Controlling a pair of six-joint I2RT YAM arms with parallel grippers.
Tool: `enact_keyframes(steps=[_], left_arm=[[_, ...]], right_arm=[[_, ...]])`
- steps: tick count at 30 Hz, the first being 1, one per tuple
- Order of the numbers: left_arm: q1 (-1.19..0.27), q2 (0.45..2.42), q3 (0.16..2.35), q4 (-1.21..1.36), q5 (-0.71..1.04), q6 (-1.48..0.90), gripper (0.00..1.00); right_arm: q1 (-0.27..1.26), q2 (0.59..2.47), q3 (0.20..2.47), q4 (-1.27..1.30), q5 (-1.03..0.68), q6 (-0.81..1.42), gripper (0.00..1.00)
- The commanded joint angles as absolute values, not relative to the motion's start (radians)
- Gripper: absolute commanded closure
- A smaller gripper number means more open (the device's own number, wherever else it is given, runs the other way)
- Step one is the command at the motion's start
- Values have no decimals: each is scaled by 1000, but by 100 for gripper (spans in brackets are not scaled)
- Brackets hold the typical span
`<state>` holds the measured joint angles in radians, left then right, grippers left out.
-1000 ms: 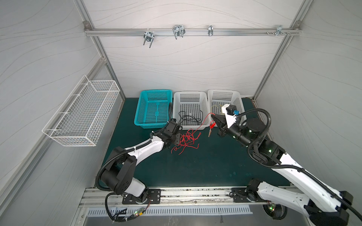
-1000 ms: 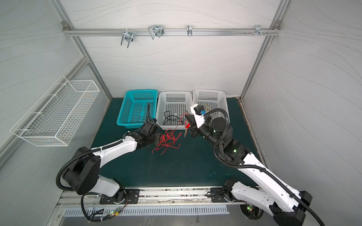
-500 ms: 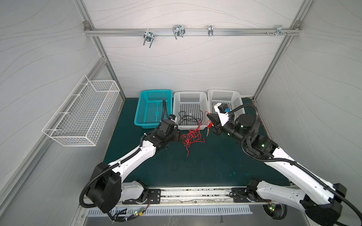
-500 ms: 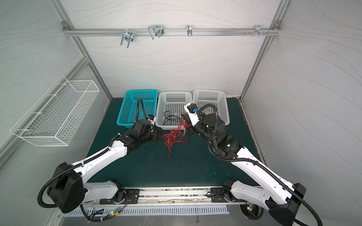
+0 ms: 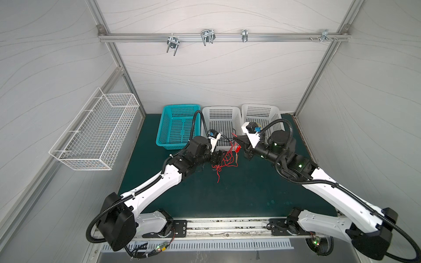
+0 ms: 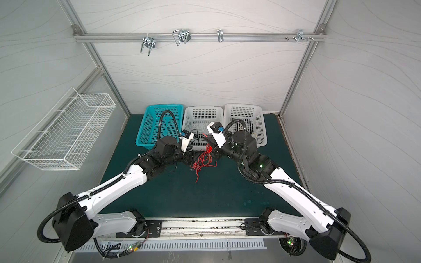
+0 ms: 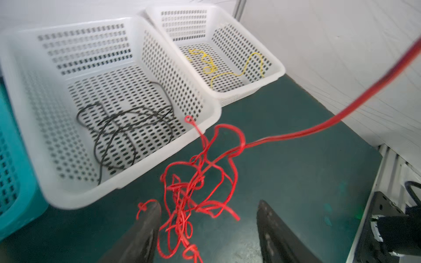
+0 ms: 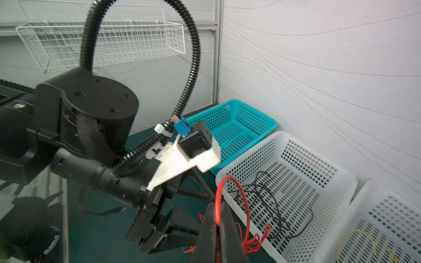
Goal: Untangle the cables
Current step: 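Lift the red tangle with the left gripper while the right holds its wire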
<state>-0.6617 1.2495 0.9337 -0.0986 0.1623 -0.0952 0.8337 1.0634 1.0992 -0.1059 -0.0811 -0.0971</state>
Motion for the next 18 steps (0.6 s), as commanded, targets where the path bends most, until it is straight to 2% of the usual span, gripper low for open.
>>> enact_keyframes(steps=[1,7,9,10,14,18], left_arm=[[-680,1273,995,-12,214,-24,32],[-681,1307,1014,57,220,-34,33],[-682,1314,1024,71,224,-38,38],[-683,1318,1030,75,215,-43,43],[-682,1325,1053,71,189,-55,75],[-682,1311,1060,75,186,-64,98]], right_arm=[[838,1045,1128,-81,-161,-99,100],[837,993,1114,-77,-194,-91,100],[838,980,1108,-75,-196,-86,100],[838,974,1107,-76,-196,-84,100],[838,963,1096,-81,-201,-80,100],[836,965,1071,-89,-176,-72,100]])
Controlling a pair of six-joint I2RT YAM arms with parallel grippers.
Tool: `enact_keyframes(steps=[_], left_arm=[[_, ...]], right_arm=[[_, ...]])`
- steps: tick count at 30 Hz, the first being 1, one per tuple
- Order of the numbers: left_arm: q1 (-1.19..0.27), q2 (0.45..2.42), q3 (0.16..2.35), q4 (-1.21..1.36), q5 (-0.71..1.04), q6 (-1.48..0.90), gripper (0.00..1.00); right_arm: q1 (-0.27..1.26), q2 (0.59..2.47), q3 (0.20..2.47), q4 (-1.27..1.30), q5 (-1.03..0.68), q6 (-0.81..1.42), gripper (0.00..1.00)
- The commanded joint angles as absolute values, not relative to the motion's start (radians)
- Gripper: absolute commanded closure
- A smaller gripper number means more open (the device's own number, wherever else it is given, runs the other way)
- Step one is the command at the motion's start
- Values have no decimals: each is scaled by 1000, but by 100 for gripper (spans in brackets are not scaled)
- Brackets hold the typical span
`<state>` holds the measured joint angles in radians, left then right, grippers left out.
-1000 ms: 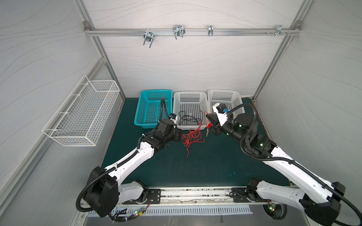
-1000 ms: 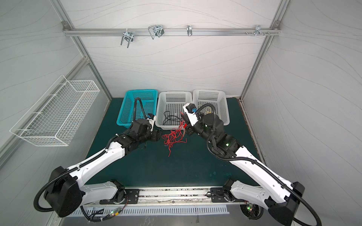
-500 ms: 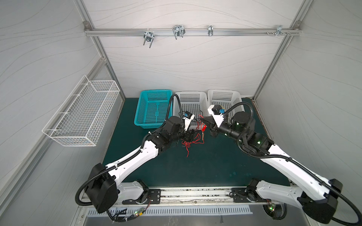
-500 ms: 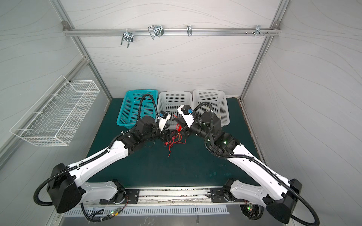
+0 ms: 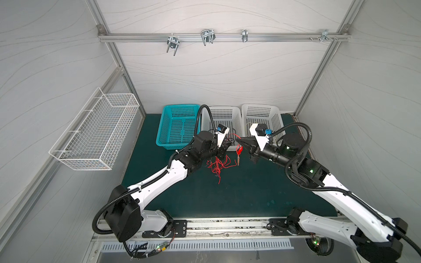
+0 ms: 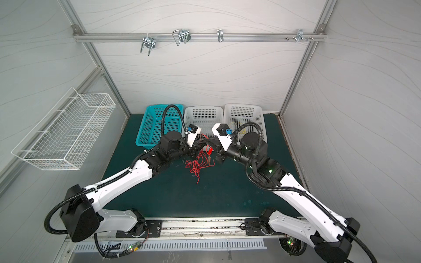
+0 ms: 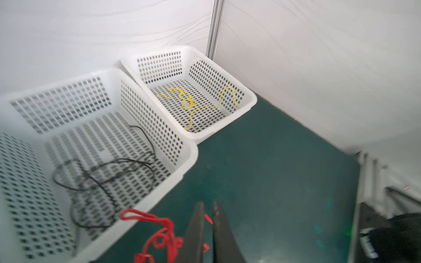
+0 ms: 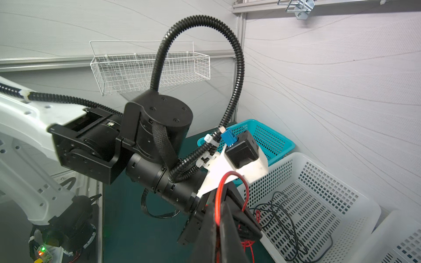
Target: Untangle the cables
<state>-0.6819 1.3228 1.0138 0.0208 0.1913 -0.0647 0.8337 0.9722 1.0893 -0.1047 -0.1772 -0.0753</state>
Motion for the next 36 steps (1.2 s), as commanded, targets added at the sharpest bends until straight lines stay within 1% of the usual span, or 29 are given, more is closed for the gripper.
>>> enact_keyframes(steps=[1,7,8,10,15,17,21,24,26,30,36], left_arm=[[-681,1306,1060,77,187,-65,100],[-682,1286,1053,85,184,-73,100],[-682,1281,1049,89,178,-78,100],[-682,1271,1042,100,161,-84,100],[-681,1252,1053,96,123,-107,100],[-682,1252,1064,83,133,-108,100],[-682,1248,1066,72,148,-112,100],[-681,1247,1065,60,148,-116,100],[-682,1245,1066,54,166,-117,100],[-682,1244,1066,36,239,-103,100],[-682,1240,1068,4,257,-105,100]], right_arm=[[836,968,1064,-90,-171,-68,100],[836,982,1015,-100,-149,-46,100],[836,980,1002,-103,-145,-43,99],[835,977,970,-103,-123,-34,94],[810,968,866,-93,-37,33,86],[791,960,827,-84,-21,59,76],[745,945,762,-71,47,134,65],[710,951,739,-108,169,200,64],[694,950,714,-106,183,216,63],[691,959,667,-5,59,177,54],[702,1017,694,98,-142,117,49]])
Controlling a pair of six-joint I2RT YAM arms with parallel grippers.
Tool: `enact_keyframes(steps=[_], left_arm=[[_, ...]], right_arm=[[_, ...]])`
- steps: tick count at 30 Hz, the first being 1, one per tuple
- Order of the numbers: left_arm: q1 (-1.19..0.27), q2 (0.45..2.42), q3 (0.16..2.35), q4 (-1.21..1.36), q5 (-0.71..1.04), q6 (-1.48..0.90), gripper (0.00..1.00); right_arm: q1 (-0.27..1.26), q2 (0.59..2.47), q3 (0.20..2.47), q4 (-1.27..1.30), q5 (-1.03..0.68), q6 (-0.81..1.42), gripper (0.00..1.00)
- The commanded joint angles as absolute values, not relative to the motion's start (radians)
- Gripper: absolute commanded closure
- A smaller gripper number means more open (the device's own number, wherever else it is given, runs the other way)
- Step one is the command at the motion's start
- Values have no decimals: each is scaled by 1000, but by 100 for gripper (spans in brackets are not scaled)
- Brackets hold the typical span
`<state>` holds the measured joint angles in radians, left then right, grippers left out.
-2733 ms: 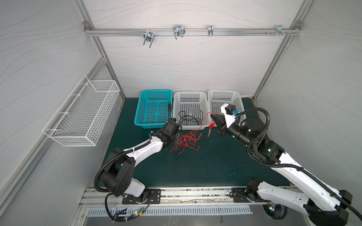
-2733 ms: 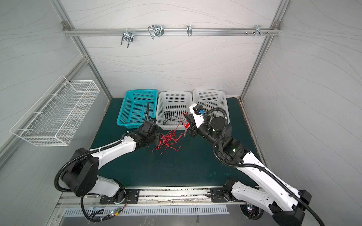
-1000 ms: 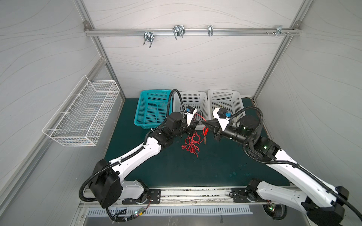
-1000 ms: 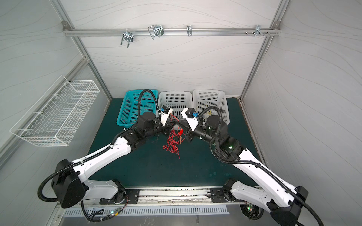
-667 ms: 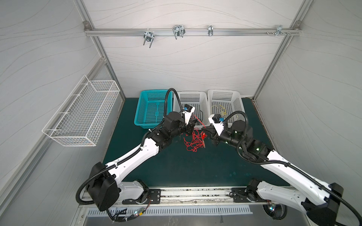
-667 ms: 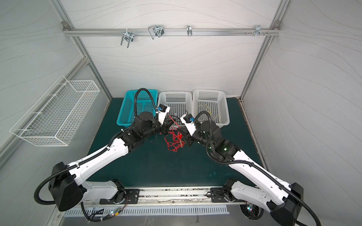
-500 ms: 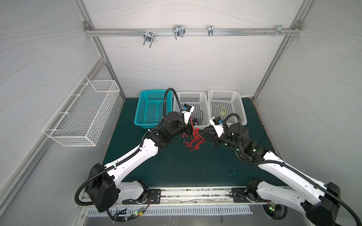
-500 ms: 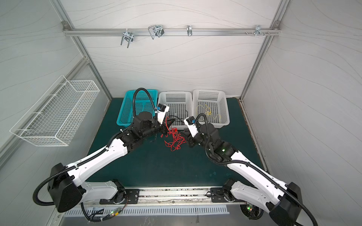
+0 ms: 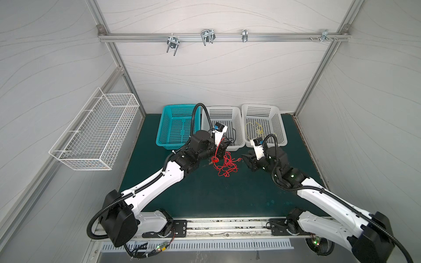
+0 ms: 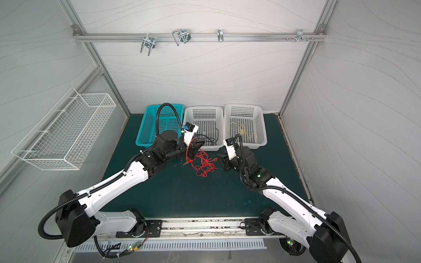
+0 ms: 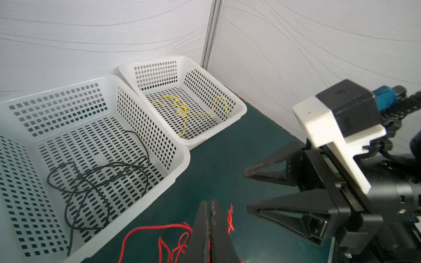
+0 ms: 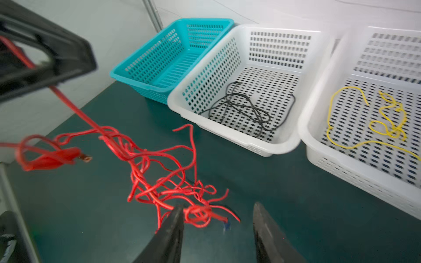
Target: Untangle the cables
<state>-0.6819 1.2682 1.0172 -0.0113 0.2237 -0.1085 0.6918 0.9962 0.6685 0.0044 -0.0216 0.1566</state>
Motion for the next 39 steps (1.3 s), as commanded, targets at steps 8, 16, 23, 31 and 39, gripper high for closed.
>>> enact_keyframes(steps=[8,16,23,31,39], left_arm=[[-683,1233,1066,-2,247,-109,100],[-683,1231,1066,-8,244,-113,100],[-682,1227,1072,-17,250,-110,100],[-682,1244,1092,-29,264,-107,100],[-683,1258,1097,-40,266,-114,100]], right_arm=[[777,1134,787,110,-221,29,48],[779,1205,800,156,-180,-2,50],[747,1245,756,193,-162,-2,54],[701,1311,754,232,-236,10,58],[713,1346,780,265,-340,11,52]])
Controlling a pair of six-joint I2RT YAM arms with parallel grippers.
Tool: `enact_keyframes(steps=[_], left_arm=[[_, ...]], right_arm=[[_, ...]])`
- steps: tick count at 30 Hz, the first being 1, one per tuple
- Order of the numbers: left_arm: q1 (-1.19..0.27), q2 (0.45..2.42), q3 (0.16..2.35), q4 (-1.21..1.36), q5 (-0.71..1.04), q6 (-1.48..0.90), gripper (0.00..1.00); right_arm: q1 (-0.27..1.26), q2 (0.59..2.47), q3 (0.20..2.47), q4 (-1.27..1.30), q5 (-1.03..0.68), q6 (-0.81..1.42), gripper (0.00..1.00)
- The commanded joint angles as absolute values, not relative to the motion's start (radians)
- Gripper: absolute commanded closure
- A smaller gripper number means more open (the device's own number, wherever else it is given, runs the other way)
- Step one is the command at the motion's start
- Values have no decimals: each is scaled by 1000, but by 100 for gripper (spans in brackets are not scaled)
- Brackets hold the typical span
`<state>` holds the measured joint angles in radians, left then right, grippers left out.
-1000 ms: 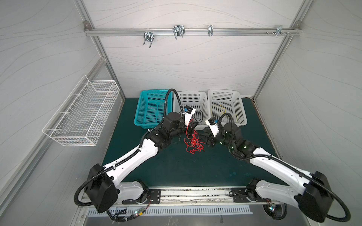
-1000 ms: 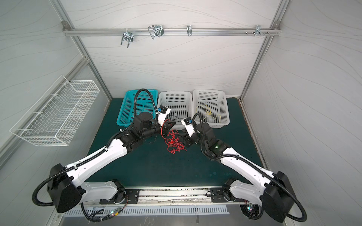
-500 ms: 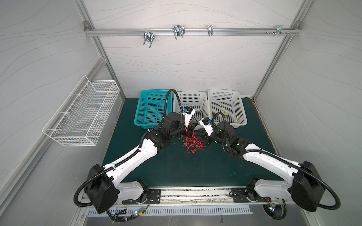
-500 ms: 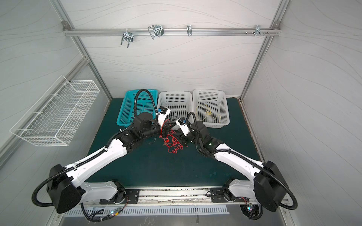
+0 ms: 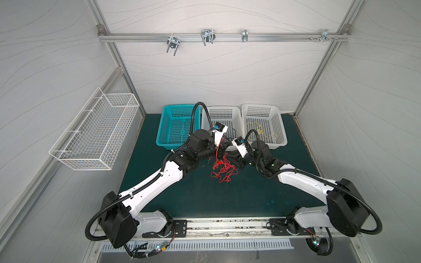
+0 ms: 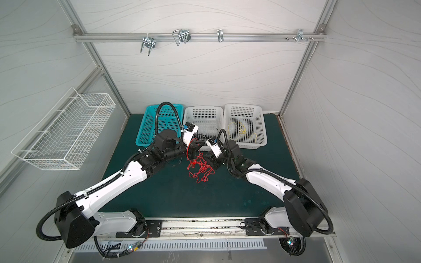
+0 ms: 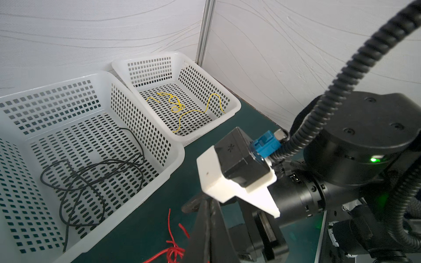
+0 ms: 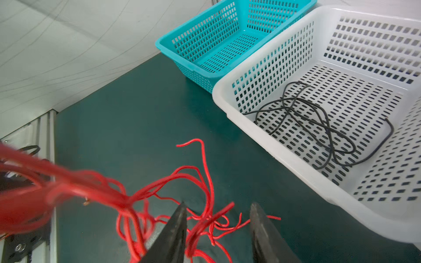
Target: Untangle the cables
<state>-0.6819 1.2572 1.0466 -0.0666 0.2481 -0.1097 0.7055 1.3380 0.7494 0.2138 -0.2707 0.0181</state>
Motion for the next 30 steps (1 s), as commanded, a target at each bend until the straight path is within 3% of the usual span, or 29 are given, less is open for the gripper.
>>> enact_keyframes(steps=[1,11,16,19,24,27,30], left_arm=[[-682,1260,1097,-44,267,-114,100],[-682,1263,1098,-52,275,-118,100],[-683,1263,1097,-50,278,-118,100],[-682,1262,1097,-47,275,-115,100],[-682,1252,1086,-40,250,-114,100],[-680,1252,1094,-51,214,-112,100],[-678,1262,1126,-82,163,-110,100]], right_arm=[[713,1346,781,273,-345,16,51],[754,1450,849,333,-390,44,48],[769,1531,856,410,-401,90,53],[772,1575,850,469,-412,138,63],[773,1602,834,493,-382,182,92],[774,1596,810,480,-333,191,100],[774,1585,780,455,-261,197,100]])
